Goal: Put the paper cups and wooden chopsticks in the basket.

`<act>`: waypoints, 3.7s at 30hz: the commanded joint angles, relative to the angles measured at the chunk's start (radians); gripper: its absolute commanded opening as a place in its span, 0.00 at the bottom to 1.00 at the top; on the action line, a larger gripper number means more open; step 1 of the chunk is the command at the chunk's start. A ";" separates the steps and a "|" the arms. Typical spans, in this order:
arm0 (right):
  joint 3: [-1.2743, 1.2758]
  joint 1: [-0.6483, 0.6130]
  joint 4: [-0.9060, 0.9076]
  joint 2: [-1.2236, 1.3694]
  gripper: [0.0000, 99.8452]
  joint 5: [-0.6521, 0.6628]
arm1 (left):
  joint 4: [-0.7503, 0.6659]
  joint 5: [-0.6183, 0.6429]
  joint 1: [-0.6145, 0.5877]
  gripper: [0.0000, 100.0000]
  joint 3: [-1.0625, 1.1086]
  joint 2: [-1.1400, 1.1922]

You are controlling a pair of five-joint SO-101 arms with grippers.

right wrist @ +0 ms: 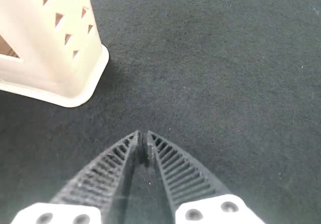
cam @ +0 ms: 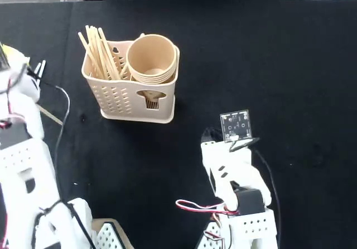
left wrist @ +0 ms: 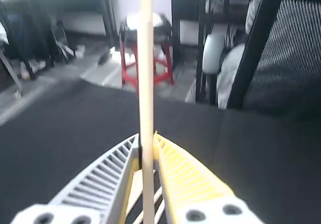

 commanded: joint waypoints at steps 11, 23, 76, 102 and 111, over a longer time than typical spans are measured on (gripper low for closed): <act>-0.001 0.012 0.002 -0.012 0.01 0.011 | -0.117 0.008 0.008 0.03 0.116 -0.420; -0.001 0.012 0.002 -0.012 0.01 0.011 | -0.110 0.081 0.097 0.03 -0.008 -0.511; -0.001 0.011 -0.003 -0.012 0.01 0.011 | -0.265 0.242 0.444 0.03 -0.237 0.284; -0.001 0.012 -0.002 -0.012 0.02 0.011 | 0.810 0.012 0.203 0.17 -0.357 -0.120; -0.001 0.012 0.000 -0.012 0.02 0.011 | 1.191 -0.374 -0.025 0.17 -0.449 0.264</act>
